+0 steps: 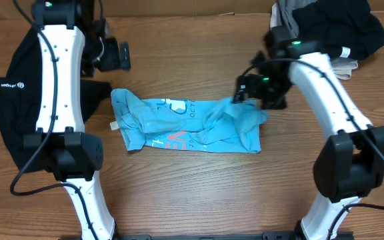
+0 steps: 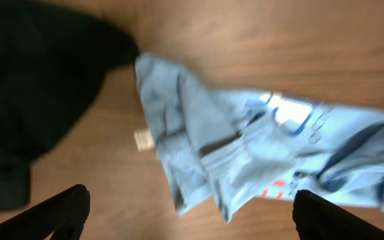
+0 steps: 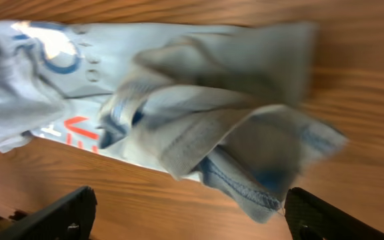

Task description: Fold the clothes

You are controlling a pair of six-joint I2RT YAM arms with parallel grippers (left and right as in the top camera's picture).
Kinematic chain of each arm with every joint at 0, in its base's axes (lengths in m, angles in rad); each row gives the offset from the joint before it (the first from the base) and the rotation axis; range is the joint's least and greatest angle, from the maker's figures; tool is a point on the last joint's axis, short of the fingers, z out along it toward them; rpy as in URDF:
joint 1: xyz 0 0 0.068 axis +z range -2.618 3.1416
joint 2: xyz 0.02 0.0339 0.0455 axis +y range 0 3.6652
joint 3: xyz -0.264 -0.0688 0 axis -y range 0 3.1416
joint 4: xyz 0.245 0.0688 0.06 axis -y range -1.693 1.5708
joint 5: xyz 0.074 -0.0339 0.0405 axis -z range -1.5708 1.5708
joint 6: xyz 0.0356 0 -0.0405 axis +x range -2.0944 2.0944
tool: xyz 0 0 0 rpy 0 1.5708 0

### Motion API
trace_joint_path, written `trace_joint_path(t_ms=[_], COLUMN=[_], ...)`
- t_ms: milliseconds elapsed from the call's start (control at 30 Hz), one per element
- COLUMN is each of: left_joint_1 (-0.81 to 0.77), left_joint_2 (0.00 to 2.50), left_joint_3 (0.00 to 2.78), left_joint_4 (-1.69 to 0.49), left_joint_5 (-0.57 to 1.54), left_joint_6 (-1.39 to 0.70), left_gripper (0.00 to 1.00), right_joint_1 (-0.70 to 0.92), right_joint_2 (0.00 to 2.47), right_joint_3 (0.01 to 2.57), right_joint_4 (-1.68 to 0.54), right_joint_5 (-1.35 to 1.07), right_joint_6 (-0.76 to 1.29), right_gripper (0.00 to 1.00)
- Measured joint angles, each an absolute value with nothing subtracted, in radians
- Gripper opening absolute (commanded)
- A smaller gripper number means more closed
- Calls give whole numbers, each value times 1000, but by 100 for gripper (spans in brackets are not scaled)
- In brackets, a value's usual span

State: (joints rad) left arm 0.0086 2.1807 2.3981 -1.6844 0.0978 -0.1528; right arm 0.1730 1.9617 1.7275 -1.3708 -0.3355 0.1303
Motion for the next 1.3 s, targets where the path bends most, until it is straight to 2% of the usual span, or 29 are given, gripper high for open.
trace_joint_path(t_ms=[100,233,400,567,667,733,833,967,1100,1300], left_joint_1=[9,9,10,31,59,77,96,98,98,98], left_joint_2=[2183,2189,2189,2189,2189,2189,2189,2189,2189,2189], left_joint_3=[2301,2254,2252,2252,2252,2252,2252,2252,2252,2252], left_joint_4=[-1683,-1663,-1633,-1605,-1588,-1578,-1567,-1552,-1546,-1528], left_joint_5=[97,97,97,99,105,110,113,117,120,120], left_joint_6=[-150,-149,-149,-149,-149,-149,-149,-142,-130,-126], left_gripper=[97,97,98,98,97,97,97,98,98,100], right_joint_1=[131,142,198,313,434,519,636,696,653,401], right_joint_2=[1961,1961,1961,1961,1961,1961,1961,1961,1961,1961], right_joint_3=[1728,1724,1691,1678,1678,1678,1677,1677,1678,1682], right_joint_4=[-1406,-1396,-1362,-1307,-1247,-1209,-1161,-1184,-1304,-1354], right_joint_5=[-331,-336,-347,-390,-407,-407,-390,-347,-208,-94], right_joint_6=[99,71,58,56,61,85,139,167,256,302], right_gripper=[85,70,62,61,64,82,98,100,100,96])
